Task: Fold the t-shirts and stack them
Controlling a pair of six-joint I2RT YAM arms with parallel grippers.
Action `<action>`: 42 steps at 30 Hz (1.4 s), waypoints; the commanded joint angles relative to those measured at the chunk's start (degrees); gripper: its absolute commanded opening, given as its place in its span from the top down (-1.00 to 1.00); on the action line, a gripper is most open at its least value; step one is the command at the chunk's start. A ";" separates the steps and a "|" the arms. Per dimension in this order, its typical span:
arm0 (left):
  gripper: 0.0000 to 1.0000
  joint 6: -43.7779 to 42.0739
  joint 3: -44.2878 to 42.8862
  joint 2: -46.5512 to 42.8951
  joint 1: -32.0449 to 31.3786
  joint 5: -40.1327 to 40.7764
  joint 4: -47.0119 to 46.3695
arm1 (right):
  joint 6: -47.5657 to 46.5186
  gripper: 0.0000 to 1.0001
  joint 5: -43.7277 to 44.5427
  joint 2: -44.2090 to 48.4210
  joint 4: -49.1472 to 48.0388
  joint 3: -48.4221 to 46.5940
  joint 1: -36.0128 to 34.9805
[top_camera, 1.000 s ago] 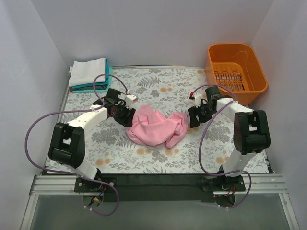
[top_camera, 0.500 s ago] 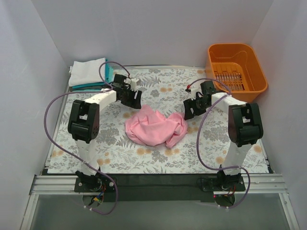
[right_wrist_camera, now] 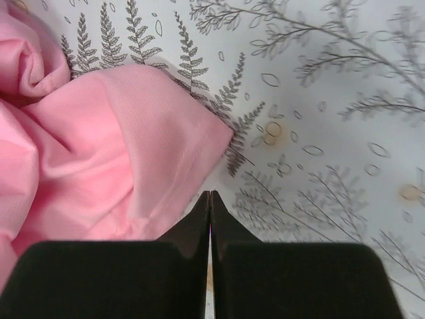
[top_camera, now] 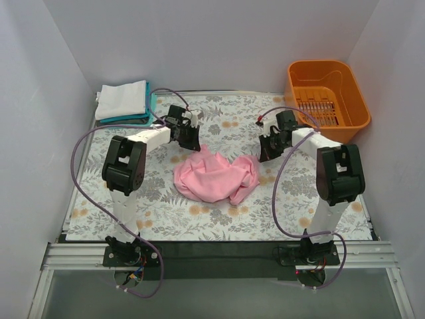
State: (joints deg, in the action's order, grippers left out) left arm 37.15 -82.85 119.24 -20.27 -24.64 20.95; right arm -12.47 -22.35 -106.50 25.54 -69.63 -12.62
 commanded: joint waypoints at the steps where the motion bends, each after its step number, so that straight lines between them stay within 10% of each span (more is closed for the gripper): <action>1: 1.00 -0.93 -2.84 -9.63 5.68 -1.20 0.66 | -2.38 0.97 0.82 9.20 0.47 -3.58 4.09; 5: 1.00 -3.92 -2.23 -11.75 7.35 -1.90 4.01 | -2.65 0.85 -2.42 9.30 3.45 -5.24 4.27; 9: 1.00 -2.26 1.28 -12.45 7.44 -3.47 2.96 | 0.77 -0.22 -5.42 6.05 7.42 -4.74 2.87; 18: 1.00 -1.64 2.43 -13.24 7.79 -1.72 1.90 | 4.29 -0.35 -2.26 -0.81 1.79 -1.74 -1.61; 22: 1.00 -2.17 2.34 -13.42 8.23 -1.02 2.25 | 4.47 -0.05 -3.48 -4.15 1.53 -2.27 -2.49; 25: 1.00 -1.82 1.55 -14.12 9.72 -1.46 2.69 | 4.03 0.95 -4.02 -3.90 2.67 -2.97 -2.06; 42: 1.00 -4.97 -15.67 -23.43 23.26 -9.28 6.90 | -10.02 0.97 -7.00 16.84 8.38 -20.55 10.16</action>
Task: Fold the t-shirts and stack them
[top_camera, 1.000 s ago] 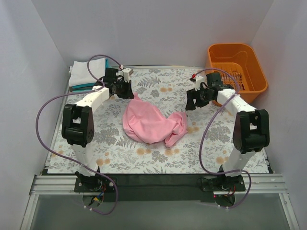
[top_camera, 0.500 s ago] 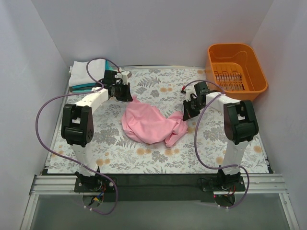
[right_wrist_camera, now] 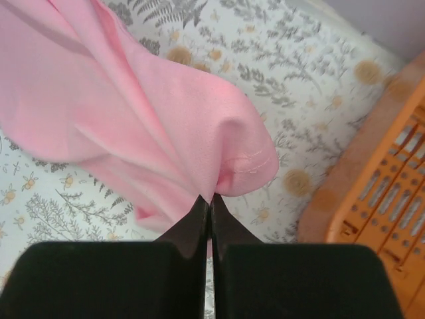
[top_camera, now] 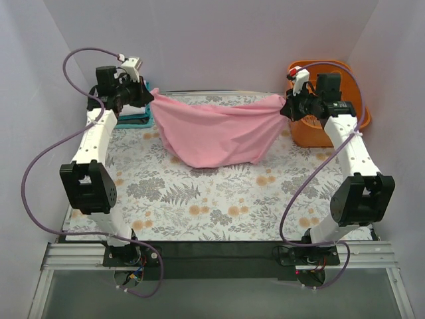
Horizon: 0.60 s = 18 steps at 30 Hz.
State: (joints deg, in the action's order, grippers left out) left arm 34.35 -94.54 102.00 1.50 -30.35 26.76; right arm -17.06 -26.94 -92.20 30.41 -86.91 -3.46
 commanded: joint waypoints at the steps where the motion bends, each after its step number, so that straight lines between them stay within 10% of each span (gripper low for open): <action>1: 1.00 -3.05 -3.64 -7.59 2.19 -5.14 1.53 | -6.66 0.97 -2.50 3.51 3.86 -2.65 1.09; 11: 0.95 -40.29 39.57 -34.74 2.46 -9.91 16.99 | -33.81 0.97 -1.03 17.40 9.48 29.64 0.22; 12: 0.59 -44.67 47.18 -36.50 2.54 -8.25 19.35 | -35.48 0.85 0.47 17.93 10.01 31.96 -0.05; 14: 0.22 -47.09 52.42 -41.15 2.55 -5.44 20.34 | -39.01 -0.04 4.08 18.63 12.29 36.09 -0.14; 18: -0.07 -45.88 54.04 -44.60 2.55 -5.76 23.77 | -38.32 -0.56 3.48 20.39 14.85 35.33 0.39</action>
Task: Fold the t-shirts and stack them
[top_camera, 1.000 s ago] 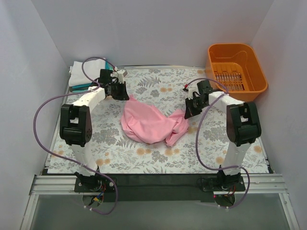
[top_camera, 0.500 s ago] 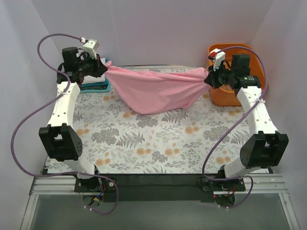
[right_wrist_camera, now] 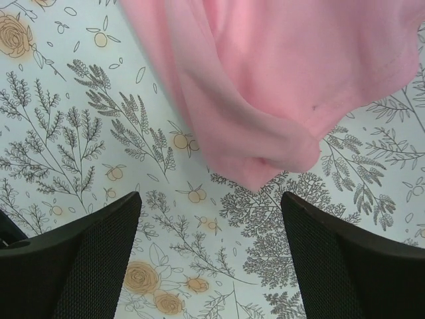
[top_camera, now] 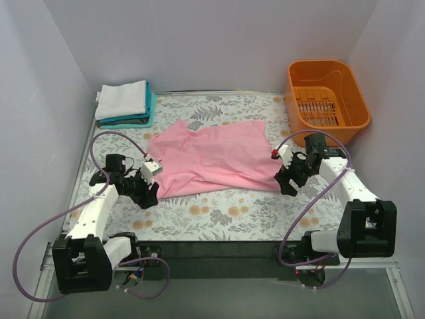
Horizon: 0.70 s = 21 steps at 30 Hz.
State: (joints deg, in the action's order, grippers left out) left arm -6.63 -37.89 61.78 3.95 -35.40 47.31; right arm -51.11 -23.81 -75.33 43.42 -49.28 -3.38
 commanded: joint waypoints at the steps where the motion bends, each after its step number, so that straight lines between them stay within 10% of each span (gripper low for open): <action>1: -0.08 -3.66 -3.50 -4.21 0.01 -1.16 2.97 | -3.82 -0.55 -0.09 3.52 2.02 -2.92 0.30; 9: -0.02 14.96 -15.09 12.98 0.10 -1.08 -10.36 | 4.00 -0.14 -2.20 -8.77 1.67 -10.84 -0.05; 21: 0.00 35.10 -34.61 38.85 -0.60 -1.43 -20.15 | 4.44 -0.11 0.35 -15.63 -2.02 -14.26 -0.93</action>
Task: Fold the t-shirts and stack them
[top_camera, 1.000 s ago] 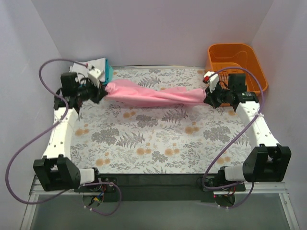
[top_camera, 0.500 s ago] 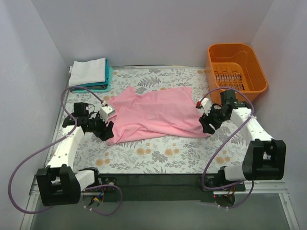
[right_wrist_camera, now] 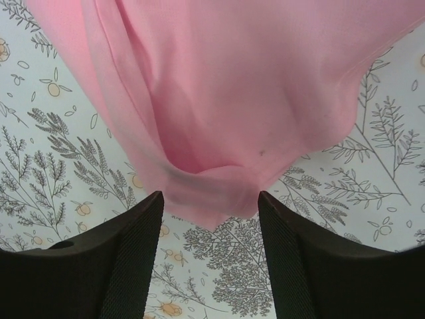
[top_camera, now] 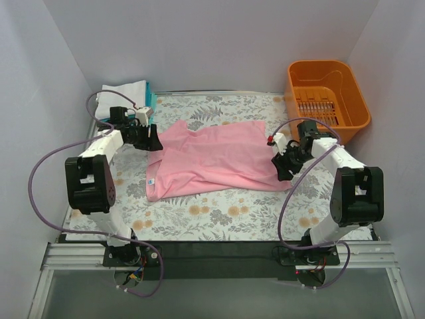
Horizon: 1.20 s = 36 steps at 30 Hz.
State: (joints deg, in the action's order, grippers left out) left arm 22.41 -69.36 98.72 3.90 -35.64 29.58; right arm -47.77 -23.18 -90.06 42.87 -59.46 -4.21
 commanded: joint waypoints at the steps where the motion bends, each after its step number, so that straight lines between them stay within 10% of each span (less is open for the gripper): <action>1: 0.01 6.50 -3.67 2.79 -1.00 -1.19 -2.69 | 1.45 -0.08 -0.81 -1.60 -1.39 -4.61 -0.10; 17: 0.17 9.05 -6.05 12.81 -5.66 1.80 -5.15 | 7.96 0.12 -6.87 -13.38 7.83 -17.70 3.50; 29: 0.32 9.40 -6.92 14.92 -7.86 1.18 -5.15 | 1.19 0.04 -7.94 -9.61 12.67 -9.97 3.42; 36: 1.00 11.07 -8.68 13.96 -7.77 2.94 -6.11 | -0.48 0.85 -7.58 -10.48 12.15 -9.18 3.07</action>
State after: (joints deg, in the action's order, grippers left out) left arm 32.88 -75.37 114.30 -3.88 -33.50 25.02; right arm -46.83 -29.89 -101.95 54.22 -68.34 -0.78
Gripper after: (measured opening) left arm 0.022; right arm 0.105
